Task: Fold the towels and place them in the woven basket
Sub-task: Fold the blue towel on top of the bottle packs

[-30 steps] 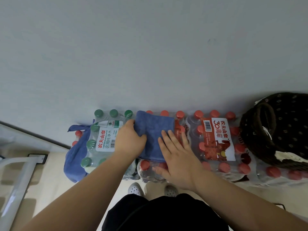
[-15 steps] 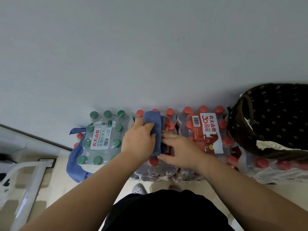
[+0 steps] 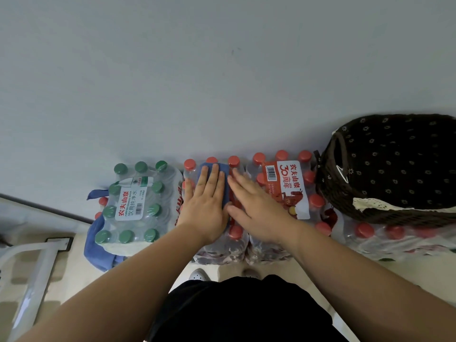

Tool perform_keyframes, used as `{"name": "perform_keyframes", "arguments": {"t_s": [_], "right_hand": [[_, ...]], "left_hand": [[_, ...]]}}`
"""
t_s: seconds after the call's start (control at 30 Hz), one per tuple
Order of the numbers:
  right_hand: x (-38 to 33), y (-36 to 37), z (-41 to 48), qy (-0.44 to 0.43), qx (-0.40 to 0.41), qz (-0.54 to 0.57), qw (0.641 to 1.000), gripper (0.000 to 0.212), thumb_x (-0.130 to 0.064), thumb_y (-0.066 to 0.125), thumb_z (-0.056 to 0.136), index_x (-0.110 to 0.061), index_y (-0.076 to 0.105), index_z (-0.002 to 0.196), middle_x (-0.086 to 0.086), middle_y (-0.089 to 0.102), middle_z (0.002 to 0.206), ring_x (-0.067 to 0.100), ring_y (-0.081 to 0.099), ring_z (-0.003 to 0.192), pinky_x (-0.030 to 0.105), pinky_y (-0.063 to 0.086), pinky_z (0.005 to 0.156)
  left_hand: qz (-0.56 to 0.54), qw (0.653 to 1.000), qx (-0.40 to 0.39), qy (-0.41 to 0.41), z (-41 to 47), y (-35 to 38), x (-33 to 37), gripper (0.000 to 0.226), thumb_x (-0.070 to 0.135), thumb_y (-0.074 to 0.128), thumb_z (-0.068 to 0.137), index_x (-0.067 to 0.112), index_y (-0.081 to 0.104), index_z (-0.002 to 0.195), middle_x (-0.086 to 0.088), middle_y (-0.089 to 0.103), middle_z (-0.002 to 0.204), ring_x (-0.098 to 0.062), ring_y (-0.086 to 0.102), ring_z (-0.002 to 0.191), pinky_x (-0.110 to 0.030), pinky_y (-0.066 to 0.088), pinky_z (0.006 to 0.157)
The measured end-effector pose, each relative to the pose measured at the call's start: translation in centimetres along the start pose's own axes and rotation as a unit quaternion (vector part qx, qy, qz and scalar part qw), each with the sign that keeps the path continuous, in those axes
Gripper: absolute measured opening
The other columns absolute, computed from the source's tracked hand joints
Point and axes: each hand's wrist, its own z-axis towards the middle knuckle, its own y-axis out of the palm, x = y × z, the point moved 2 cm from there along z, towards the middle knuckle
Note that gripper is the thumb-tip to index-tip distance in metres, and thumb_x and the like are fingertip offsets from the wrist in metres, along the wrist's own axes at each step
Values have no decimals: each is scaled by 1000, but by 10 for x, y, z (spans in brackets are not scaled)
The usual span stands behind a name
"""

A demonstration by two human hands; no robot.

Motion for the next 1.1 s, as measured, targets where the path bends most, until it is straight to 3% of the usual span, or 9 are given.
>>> {"name": "perform_keyframes", "arguments": {"t_s": [0.17,0.37,0.53,0.63,0.7,0.77,0.87,0.93,1.1], "right_hand": [[-5,14,11,18,-61,-44,997,80,-68,16,96,-25,-11,158,-10,-18,164,12,-20,150,44,-5,124],[-8,24,15,61,-48,-87,993,86,-75,5,91,-23,-16,156,-10,-17,164,15,-21,150,49,-13,122],[-12,25,12,74,-32,-55,995,88,-80,-2,85,-29,-17,156,-12,-16,164,14,-22,149,48,-14,121],[-18,24,12,97,-15,-16,995,98,-85,-11,75,-31,-11,157,-15,-10,165,15,-19,151,46,-16,121],[-23,24,15,117,-2,-21,993,87,-78,-1,86,-30,-4,158,-14,-7,165,17,-17,152,43,-14,122],[-31,29,20,130,24,-6,991,70,-62,18,100,-28,4,159,-10,-4,167,21,-13,153,42,-8,124],[-41,41,30,136,103,-1,985,60,-45,37,104,-29,20,158,4,6,167,31,6,152,43,11,125],[-43,48,36,158,114,-22,981,59,-43,35,103,-30,19,158,9,9,165,33,14,150,45,17,124],[-40,53,37,160,80,-56,982,57,-35,29,107,-28,7,159,2,11,167,27,4,153,42,9,125]], "left_hand": [[6,1000,-17,9,-1,1,-4,80,56,-5,87,15,-21,154,-6,-32,160,-25,-37,143,-54,-10,120],[26,999,-33,20,6,0,-3,82,52,21,95,14,-21,154,-8,-30,161,-28,-34,144,-55,-10,120],[-9,997,-43,60,6,-4,-13,77,53,18,98,16,-20,154,-7,-30,160,-26,-34,145,-52,-9,121],[-58,992,-13,111,-1,-10,-27,71,52,10,98,18,-10,157,-3,-23,163,-20,-29,147,-49,-7,123],[-119,985,47,114,-8,-11,-42,70,54,6,96,24,4,159,-2,-15,165,-19,-21,150,-45,-9,123],[-171,979,84,74,-12,-8,-55,65,56,14,96,33,18,157,-8,-7,166,-26,-8,153,-42,-6,121],[-209,976,61,31,-11,-2,-63,64,55,25,92,36,31,153,-20,12,163,-39,17,148,-49,15,121],[-195,978,56,51,-7,1,-67,67,55,26,90,31,34,152,-23,31,155,-43,32,139,-52,28,116],[-214,970,76,86,4,10,-77,65,57,38,91,29,39,150,-21,52,134,-40,49,122,-53,40,105]]}}
